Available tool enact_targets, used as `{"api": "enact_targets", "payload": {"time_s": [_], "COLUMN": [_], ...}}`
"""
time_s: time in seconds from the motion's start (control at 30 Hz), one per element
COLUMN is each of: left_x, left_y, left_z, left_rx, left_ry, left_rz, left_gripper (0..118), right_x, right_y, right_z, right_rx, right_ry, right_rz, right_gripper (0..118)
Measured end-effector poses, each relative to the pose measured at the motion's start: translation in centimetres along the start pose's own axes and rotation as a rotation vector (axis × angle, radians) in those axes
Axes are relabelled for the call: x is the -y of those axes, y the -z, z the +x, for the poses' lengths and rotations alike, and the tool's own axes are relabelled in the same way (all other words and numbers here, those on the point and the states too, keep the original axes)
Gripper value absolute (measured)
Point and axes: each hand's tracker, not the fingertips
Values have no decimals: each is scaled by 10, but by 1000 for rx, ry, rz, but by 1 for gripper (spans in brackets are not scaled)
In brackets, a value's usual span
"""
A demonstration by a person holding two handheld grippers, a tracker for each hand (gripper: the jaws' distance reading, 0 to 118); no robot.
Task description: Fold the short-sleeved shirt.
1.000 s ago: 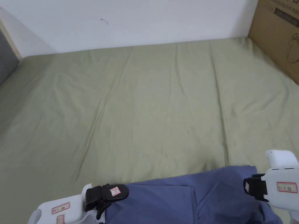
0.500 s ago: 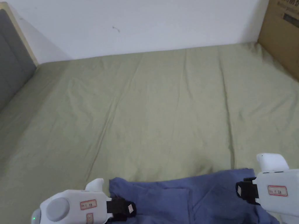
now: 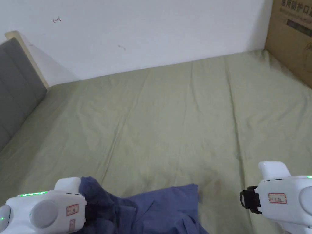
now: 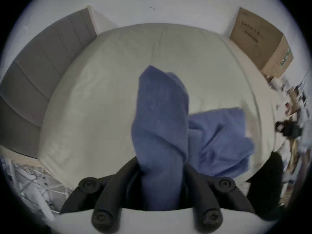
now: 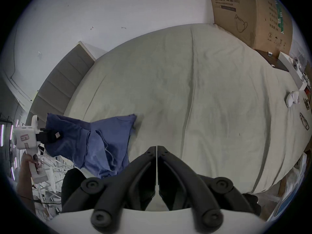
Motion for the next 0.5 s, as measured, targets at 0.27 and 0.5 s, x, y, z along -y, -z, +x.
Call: {"api": "enact_targets", "payload": {"time_s": [0.27,0.5], "left_x": [-18,-8], "left_y": [54,102], "left_z": [103,158], "left_rx": [425,569], "left_ry": [-173,-161], "left_rz": [-196,-268], "left_gripper": [10,109], "right_x": [-5,4], "right_y": [-14,-15], "right_z": [-2,7], "right_rx": [45,46], "right_ry": [-38,-31], "right_rz": [24,10], "right_gripper": [1,1]}}
